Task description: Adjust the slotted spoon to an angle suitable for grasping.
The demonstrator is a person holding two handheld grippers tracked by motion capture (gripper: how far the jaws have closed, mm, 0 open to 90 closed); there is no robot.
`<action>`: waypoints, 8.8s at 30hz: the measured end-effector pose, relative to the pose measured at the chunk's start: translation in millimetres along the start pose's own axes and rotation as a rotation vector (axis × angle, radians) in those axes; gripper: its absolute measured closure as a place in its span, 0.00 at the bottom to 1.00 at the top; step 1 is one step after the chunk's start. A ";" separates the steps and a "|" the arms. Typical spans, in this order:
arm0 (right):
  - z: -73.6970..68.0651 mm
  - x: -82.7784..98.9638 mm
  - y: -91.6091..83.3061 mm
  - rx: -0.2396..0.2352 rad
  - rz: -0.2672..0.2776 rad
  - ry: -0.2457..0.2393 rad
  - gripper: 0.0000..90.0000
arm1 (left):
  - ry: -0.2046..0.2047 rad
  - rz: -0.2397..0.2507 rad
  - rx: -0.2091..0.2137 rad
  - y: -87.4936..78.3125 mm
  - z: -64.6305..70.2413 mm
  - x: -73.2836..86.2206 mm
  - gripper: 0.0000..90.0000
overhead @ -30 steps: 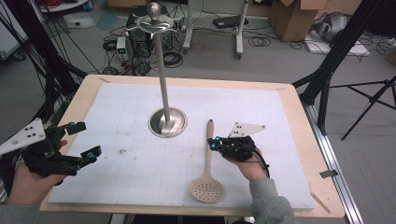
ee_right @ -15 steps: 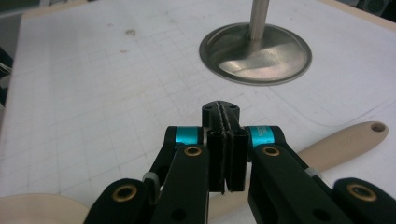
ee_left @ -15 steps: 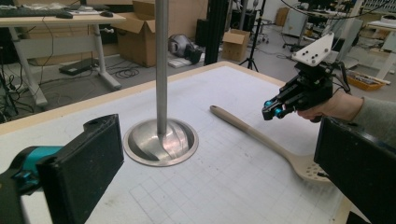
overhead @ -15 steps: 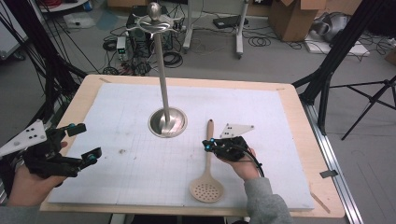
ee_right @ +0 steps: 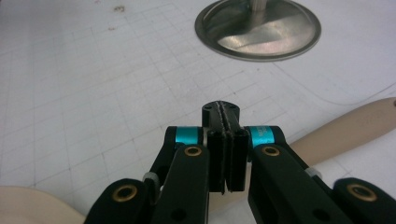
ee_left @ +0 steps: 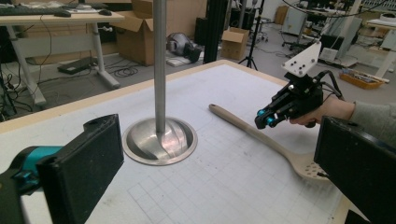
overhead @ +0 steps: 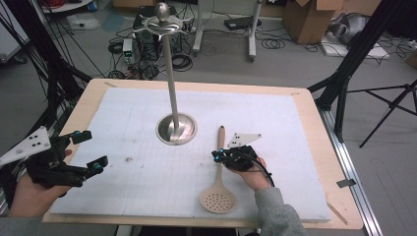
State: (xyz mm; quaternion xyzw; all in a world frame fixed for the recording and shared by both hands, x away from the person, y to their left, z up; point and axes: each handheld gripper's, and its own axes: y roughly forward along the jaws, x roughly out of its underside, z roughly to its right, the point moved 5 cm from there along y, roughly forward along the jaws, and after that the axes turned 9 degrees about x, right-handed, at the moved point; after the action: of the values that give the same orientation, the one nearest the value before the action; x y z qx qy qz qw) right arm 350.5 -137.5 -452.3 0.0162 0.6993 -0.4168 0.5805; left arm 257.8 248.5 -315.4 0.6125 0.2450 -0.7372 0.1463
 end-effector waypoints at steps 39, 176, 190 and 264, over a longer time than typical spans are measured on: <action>-10.9 22.3 10.7 -0.047 -0.151 -0.080 1.00 | -0.005 -0.008 -0.005 -1.0 -1.7 2.6 0.02; 16.0 37.9 -35.4 -0.113 -0.061 0.016 1.00 | -0.022 -0.020 -0.016 -5.1 -6.8 8.4 0.02; 1.6 44.6 -41.4 -0.145 -0.096 -0.021 1.00 | -0.022 -0.024 -0.005 0.9 -6.3 8.0 0.02; 82.7 19.7 -40.1 0.118 -0.116 0.175 1.00 | -0.045 -0.024 -0.031 -4.6 -14.5 13.7 0.02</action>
State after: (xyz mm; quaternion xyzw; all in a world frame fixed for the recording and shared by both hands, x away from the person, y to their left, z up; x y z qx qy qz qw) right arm 389.8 -222.6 -444.2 0.0465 0.7213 -0.4871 0.4902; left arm 264.7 261.3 -329.8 0.5904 0.2603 -0.7487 0.1521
